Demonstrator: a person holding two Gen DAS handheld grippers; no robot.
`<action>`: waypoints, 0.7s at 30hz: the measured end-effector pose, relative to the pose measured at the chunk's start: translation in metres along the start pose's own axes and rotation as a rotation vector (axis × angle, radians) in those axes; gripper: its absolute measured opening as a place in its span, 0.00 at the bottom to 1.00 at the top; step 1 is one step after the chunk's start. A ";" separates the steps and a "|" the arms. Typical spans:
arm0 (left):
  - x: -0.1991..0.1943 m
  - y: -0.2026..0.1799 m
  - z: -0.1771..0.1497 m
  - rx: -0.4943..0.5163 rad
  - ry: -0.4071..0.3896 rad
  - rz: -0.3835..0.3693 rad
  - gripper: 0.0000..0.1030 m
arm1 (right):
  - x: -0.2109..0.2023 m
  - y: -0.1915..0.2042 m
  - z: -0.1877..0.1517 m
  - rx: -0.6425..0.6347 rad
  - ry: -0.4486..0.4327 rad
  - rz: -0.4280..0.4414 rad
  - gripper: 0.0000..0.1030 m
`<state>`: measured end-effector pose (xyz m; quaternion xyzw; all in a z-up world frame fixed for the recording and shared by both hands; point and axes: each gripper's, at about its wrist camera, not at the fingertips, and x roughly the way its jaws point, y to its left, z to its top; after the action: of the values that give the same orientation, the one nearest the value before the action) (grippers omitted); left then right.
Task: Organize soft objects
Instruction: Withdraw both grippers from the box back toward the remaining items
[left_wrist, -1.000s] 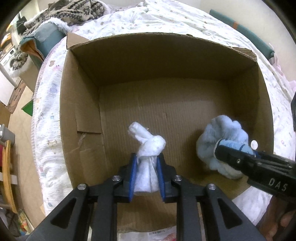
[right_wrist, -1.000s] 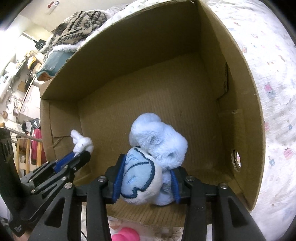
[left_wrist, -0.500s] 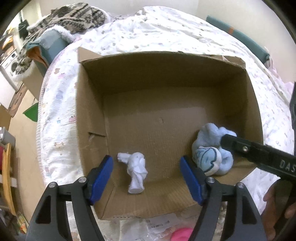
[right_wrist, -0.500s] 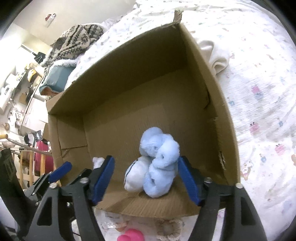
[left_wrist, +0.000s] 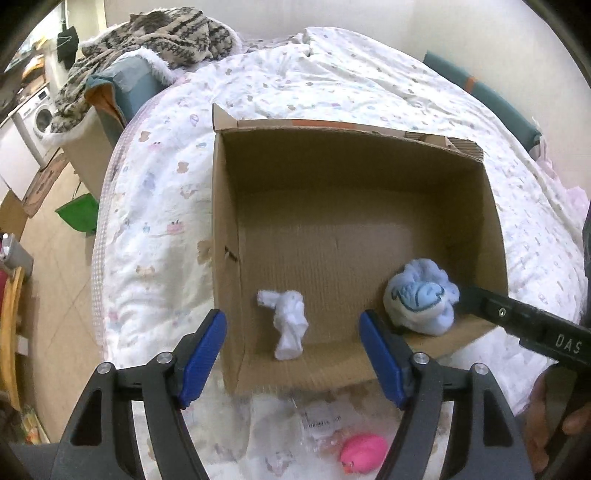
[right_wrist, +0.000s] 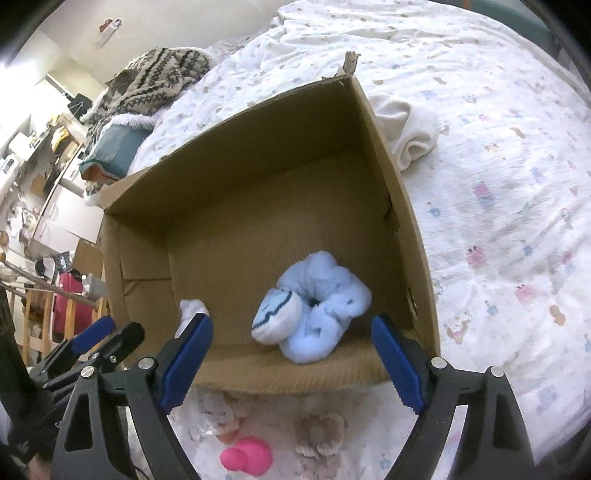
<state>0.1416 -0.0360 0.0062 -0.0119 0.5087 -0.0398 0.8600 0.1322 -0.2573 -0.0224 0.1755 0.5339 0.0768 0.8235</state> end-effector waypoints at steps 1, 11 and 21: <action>-0.002 0.000 -0.003 0.005 -0.001 0.001 0.70 | -0.002 0.000 -0.003 0.000 -0.001 -0.001 0.91; -0.017 0.004 -0.032 -0.016 0.003 0.026 0.70 | -0.031 -0.014 -0.039 0.016 0.001 -0.029 0.91; -0.029 0.006 -0.059 -0.008 -0.004 0.058 0.70 | -0.048 -0.021 -0.059 0.041 -0.009 -0.040 0.91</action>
<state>0.0762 -0.0261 0.0023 -0.0007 0.5071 -0.0127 0.8618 0.0575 -0.2796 -0.0103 0.1821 0.5352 0.0484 0.8234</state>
